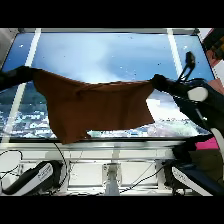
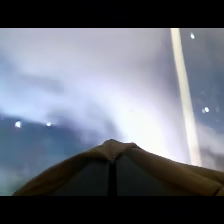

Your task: Fold the clothes and pants, and hang the long-sleeved shirts on hangers.

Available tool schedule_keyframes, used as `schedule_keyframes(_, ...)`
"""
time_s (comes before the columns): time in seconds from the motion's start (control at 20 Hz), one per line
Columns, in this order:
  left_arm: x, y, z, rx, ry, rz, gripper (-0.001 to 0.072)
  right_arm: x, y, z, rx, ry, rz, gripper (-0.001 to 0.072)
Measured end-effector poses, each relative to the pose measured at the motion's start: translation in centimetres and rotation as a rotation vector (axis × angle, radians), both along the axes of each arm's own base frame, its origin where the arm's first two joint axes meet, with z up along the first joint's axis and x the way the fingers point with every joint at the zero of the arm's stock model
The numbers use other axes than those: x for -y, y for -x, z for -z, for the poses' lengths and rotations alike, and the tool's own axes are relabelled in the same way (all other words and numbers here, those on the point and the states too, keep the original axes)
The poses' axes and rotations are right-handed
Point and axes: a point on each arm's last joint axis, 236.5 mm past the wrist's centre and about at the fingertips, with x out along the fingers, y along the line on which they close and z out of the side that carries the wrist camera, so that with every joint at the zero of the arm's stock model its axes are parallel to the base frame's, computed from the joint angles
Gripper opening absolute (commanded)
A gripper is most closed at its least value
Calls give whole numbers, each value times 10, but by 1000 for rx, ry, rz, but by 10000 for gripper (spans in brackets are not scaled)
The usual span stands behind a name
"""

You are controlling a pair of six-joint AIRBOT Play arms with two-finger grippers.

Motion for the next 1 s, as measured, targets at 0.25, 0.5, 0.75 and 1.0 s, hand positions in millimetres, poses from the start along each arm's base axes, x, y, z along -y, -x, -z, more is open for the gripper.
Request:
schedule_keyframes(0.25,12,-51,36,61,-69,-78,16,14,-43,41,33,-61,180,14)
schedule_keyframes(0.5,9,-74,26,168,-131,-166,465,35,-69,32,154,-67,302,216)
schedule_keyframes(0.75,5,-79,22,198,-147,-195,720,43,-76,25,204,-65,338,457)
schedule_keyframes(1.0,0,-64,-2,206,-126,-173,635,64,-74,-9,280,-34,348,457)
